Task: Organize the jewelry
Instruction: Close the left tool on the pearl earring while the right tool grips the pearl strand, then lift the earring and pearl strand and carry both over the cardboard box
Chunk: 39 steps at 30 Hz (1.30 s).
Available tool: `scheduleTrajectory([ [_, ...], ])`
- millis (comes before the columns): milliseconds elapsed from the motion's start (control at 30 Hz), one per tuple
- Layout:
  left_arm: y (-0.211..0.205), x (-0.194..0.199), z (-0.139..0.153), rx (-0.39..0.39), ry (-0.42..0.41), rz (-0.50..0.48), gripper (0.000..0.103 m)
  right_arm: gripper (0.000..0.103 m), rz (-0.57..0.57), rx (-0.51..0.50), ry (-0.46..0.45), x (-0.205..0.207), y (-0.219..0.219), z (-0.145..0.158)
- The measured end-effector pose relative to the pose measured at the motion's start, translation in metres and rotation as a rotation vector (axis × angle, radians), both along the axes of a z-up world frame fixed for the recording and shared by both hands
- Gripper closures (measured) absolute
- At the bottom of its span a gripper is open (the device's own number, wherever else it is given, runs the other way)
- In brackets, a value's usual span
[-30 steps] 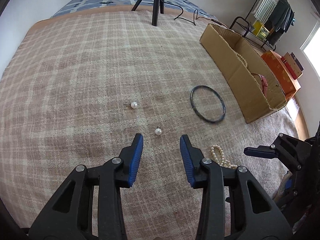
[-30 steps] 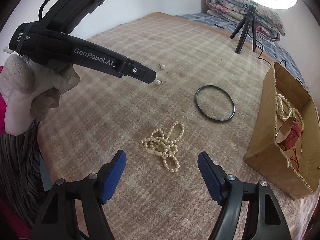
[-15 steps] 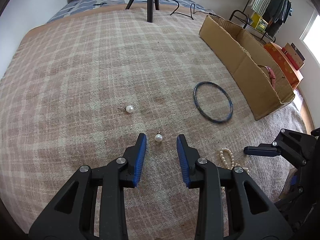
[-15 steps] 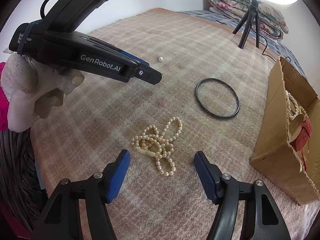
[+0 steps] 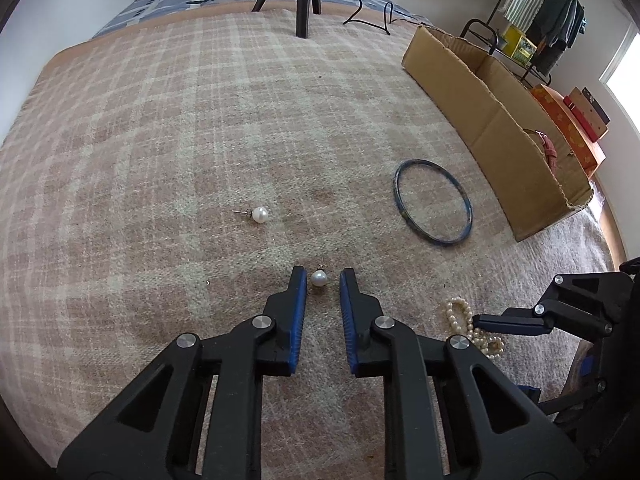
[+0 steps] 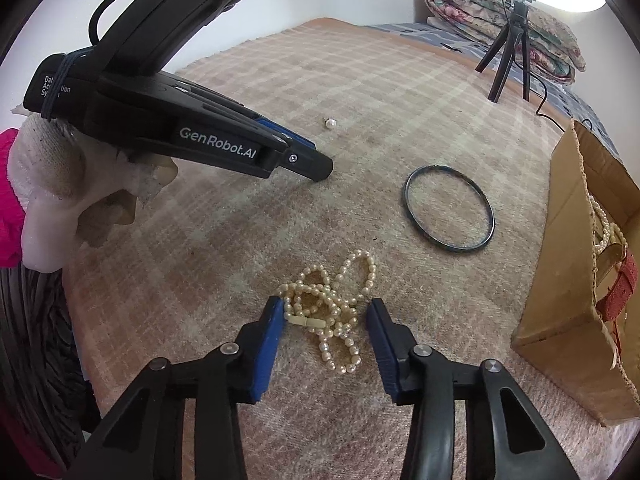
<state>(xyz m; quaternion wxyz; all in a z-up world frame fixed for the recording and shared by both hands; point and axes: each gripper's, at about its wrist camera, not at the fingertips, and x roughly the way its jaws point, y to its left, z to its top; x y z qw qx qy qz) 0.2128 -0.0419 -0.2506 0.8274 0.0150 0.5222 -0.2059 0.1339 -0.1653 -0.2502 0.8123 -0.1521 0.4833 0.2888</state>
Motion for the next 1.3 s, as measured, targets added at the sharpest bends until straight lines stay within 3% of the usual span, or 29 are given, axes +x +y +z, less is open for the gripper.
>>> scheduleTrajectory([
  [67,0.0,0.0,0.0,-0.002,0.0,0.002,0.089,0.071,0.003,-0.003,-0.005,-0.001,0.001,0.0],
  [367,-0.001,-0.002,-0.001,0.005,-0.008,-0.007,0.096,0.081,0.025,-0.035,-0.039,-0.008,0.008,0.001],
  [1300,0.019,-0.018,0.026,-0.073,-0.039,0.062,0.097,0.086,-0.097,0.083,-0.095,-0.018,-0.023,0.037],
])
